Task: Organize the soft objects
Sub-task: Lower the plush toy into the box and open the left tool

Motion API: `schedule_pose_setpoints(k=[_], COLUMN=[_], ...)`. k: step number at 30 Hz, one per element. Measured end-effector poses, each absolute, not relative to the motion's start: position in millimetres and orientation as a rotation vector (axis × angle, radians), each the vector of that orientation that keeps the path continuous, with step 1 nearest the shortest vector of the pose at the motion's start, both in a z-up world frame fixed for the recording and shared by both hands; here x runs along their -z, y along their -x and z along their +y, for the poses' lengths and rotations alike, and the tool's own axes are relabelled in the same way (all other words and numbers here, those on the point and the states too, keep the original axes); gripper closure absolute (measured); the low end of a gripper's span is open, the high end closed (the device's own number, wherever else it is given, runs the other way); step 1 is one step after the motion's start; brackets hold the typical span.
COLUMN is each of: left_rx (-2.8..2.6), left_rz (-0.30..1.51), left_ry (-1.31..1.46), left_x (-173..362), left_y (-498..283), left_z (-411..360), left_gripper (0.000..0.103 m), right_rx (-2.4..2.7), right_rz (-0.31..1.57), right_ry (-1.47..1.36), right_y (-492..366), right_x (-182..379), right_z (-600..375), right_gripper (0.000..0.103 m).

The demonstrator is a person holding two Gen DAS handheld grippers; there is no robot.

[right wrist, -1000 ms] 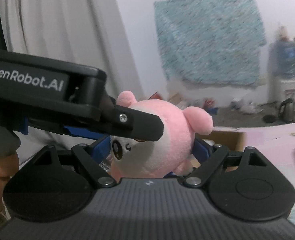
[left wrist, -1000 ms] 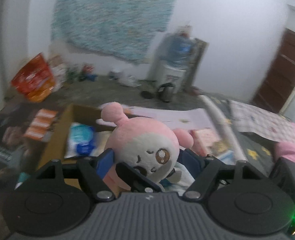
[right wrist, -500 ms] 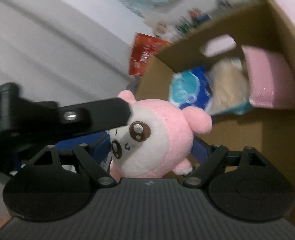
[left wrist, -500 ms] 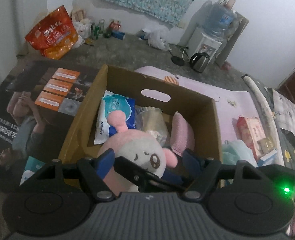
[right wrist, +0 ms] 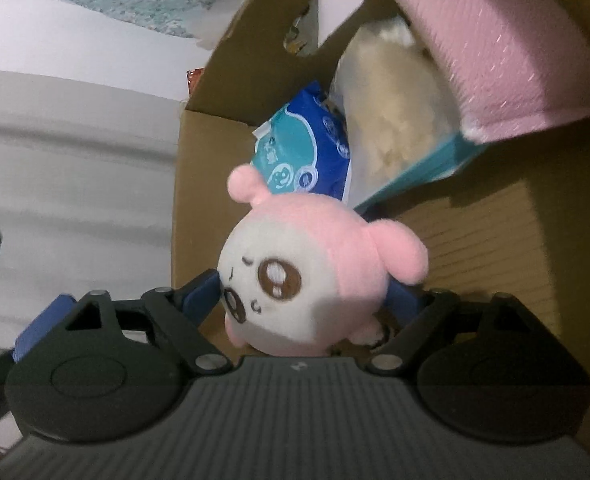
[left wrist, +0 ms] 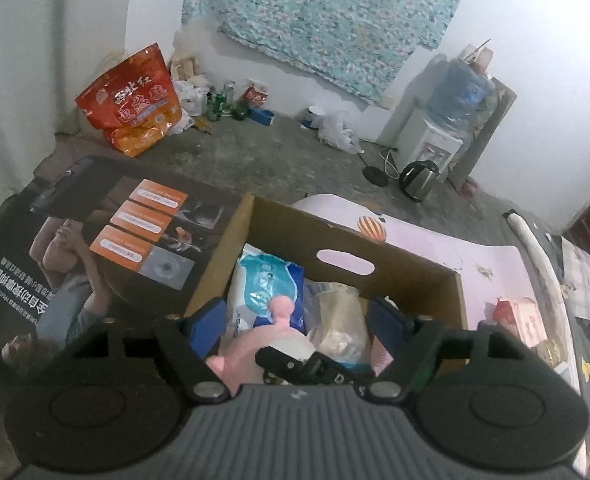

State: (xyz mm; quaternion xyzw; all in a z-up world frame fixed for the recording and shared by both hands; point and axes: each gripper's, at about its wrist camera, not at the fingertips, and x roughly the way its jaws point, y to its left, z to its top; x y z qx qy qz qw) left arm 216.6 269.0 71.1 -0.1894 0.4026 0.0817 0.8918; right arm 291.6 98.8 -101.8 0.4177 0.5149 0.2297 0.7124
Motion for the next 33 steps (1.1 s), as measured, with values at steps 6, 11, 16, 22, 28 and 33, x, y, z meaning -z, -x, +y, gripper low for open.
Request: schedule_pose_setpoints(k=[6,11,16,22,28,33], left_rx=[-0.183,-0.185,-0.187,-0.190,-0.174,-0.116], left_rz=[0.847,0.843,0.825,0.811,0.797,0.704], left_ry=[0.409,0.414,0.405,0.405,0.389,0.370], left_x=[-67,-70,-79,-87,-101,-126], left_y=[-213,-206,-197,-185,-164,-122], left_z=[277,279,278,275,271,258], left_gripper=[0.023,0.023,0.020,0.019,0.019,0.012], right_rx=[-0.518,-0.529,-0.532,-0.529,-0.602,-0.693], right_rz=[1.184,1.222,1.208,1.145,1.078,0.962], right_ry=[-0.933,-0.944,-0.928,-0.928,-0.926,-0.903], right_y=[-292,-298,-290,-281,-260,-223], right_x=[112,111,95,76,44,1], right_z=[109,108,101,89,69,31], right_gripper=[0.009,0.004,0.002,0.002,0.002,0.002])
